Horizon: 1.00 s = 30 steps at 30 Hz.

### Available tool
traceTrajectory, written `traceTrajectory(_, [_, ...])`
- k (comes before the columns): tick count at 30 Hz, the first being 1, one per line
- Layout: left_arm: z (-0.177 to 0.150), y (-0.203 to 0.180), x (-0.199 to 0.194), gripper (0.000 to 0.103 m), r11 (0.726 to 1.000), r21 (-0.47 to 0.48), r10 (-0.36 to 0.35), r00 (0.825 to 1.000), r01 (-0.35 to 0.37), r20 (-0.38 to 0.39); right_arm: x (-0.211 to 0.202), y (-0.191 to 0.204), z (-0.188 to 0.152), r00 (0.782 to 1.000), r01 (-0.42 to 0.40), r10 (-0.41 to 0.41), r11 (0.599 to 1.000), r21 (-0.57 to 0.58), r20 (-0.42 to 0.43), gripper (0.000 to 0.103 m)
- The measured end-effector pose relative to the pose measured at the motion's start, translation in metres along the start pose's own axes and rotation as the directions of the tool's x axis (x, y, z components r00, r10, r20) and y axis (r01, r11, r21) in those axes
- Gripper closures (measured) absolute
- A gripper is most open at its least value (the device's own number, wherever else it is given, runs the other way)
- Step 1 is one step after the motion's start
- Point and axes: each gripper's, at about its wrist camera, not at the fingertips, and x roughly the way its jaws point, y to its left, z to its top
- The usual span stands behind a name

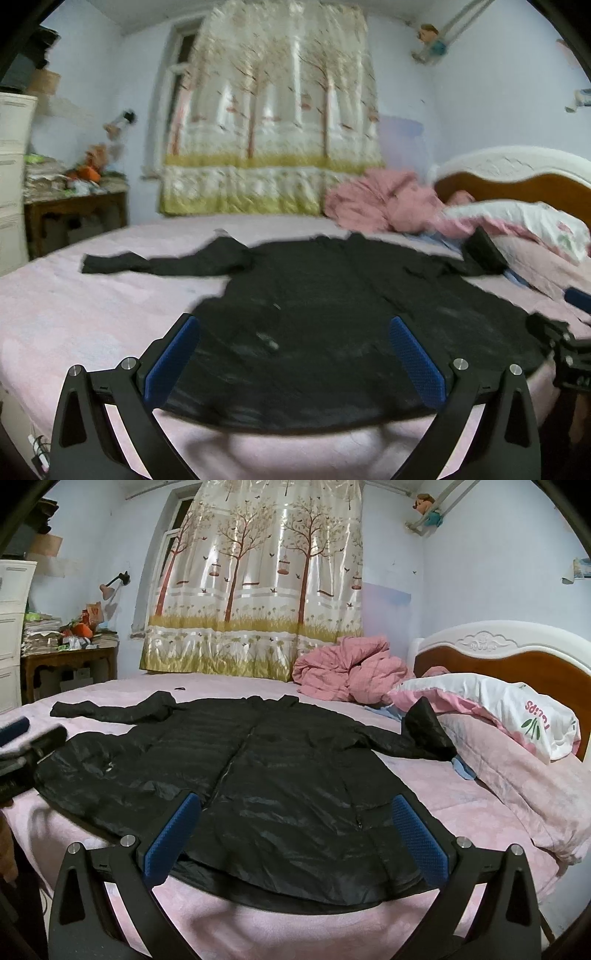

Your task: Fold large clothes

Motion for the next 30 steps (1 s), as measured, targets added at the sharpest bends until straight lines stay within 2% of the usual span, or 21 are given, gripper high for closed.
traceTrajectory(2, [-0.003, -0.008, 0.006, 0.0, 1.0, 0.024, -0.013, 0.999, 0.014, -0.037, 0.003, -0.003, -0.001, 1.0, -0.016, 0.016, 1.0, 0.013, -0.02, 0.0])
traceTrajectory(5, [-0.008, -0.018, 0.012, 0.0, 1.0, 0.022, 0.017, 0.994, -0.015, -0.104, 0.009, -0.009, -0.003, 0.996, -0.057, 0.061, 0.997, 0.061, -0.069, 0.0])
traceTrajectory(8, [-0.017, -0.022, 0.019, 0.0, 0.998, -0.059, -0.047, 0.981, 0.036, -0.189, 0.01, -0.01, -0.009, 0.991, -0.055, 0.067, 0.993, 0.108, -0.118, 0.0])
traceTrajectory(10, [-0.028, -0.023, 0.024, 0.0, 0.99, -0.123, -0.102, 0.962, 0.072, -0.253, 0.013, -0.006, -0.016, 0.983, 0.001, 0.017, 0.995, 0.098, -0.18, 0.0])
traceTrajectory(14, [-0.043, -0.03, 0.04, 0.0, 0.975, -0.201, -0.16, 0.922, 0.093, -0.352, 0.021, -0.005, -0.027, 0.958, -0.071, 0.114, 0.983, 0.167, -0.262, 0.0])
traceTrajectory(16, [-0.053, -0.024, 0.049, 0.001, 0.952, -0.289, -0.212, 0.893, 0.098, -0.397, 0.025, -0.011, -0.031, 0.948, -0.077, 0.139, 0.973, 0.217, -0.287, 0.002])
traceTrajectory(17, [-0.055, -0.021, 0.051, 0.002, 0.945, -0.315, -0.219, 0.89, 0.091, -0.4, 0.028, -0.015, -0.035, 0.937, -0.083, 0.159, 0.966, 0.246, -0.31, 0.003])
traceTrajectory(19, [-0.056, -0.016, 0.049, 0.005, 0.939, -0.332, -0.223, 0.896, 0.092, -0.384, 0.029, -0.018, -0.043, 0.918, -0.099, 0.205, 0.948, 0.303, -0.339, 0.006])
traceTrajectory(20, [-0.056, -0.013, 0.05, 0.005, 0.932, -0.35, -0.237, 0.893, 0.097, -0.382, 0.032, -0.023, -0.049, 0.901, -0.113, 0.243, 0.932, 0.346, -0.36, 0.006])
traceTrajectory(22, [-0.056, -0.003, 0.053, 0.005, 0.904, -0.412, -0.278, 0.886, 0.112, -0.371, 0.04, -0.028, -0.059, 0.873, -0.117, 0.294, 0.901, 0.418, -0.39, 0.008])
traceTrajectory(24, [-0.055, 0.013, 0.057, 0.007, 0.866, -0.485, -0.314, 0.887, 0.122, -0.339, 0.044, -0.037, -0.058, 0.872, -0.11, 0.31, 0.879, 0.464, -0.38, 0.011])
traceTrajectory(26, [-0.052, 0.029, 0.06, 0.019, 0.837, -0.534, -0.322, 0.894, 0.117, -0.31, 0.045, -0.043, -0.055, 0.882, -0.106, 0.307, 0.869, 0.484, -0.358, 0.012])
traceTrajectory(28, [-0.05, 0.048, 0.064, 0.034, 0.825, -0.556, -0.308, 0.906, 0.101, -0.292, 0.05, -0.051, -0.054, 0.879, -0.102, 0.319, 0.853, 0.513, -0.354, 0.014])
traceTrajectory(29, [-0.05, 0.056, 0.068, 0.037, 0.815, -0.571, -0.306, 0.908, 0.095, -0.285, 0.053, -0.058, -0.055, 0.877, -0.102, 0.332, 0.834, 0.542, -0.347, 0.016])
traceTrajectory(30, [-0.05, 0.063, 0.071, 0.045, 0.805, -0.586, -0.312, 0.907, 0.094, -0.282, 0.056, -0.062, -0.054, 0.879, -0.104, 0.34, 0.82, 0.562, -0.333, 0.017])
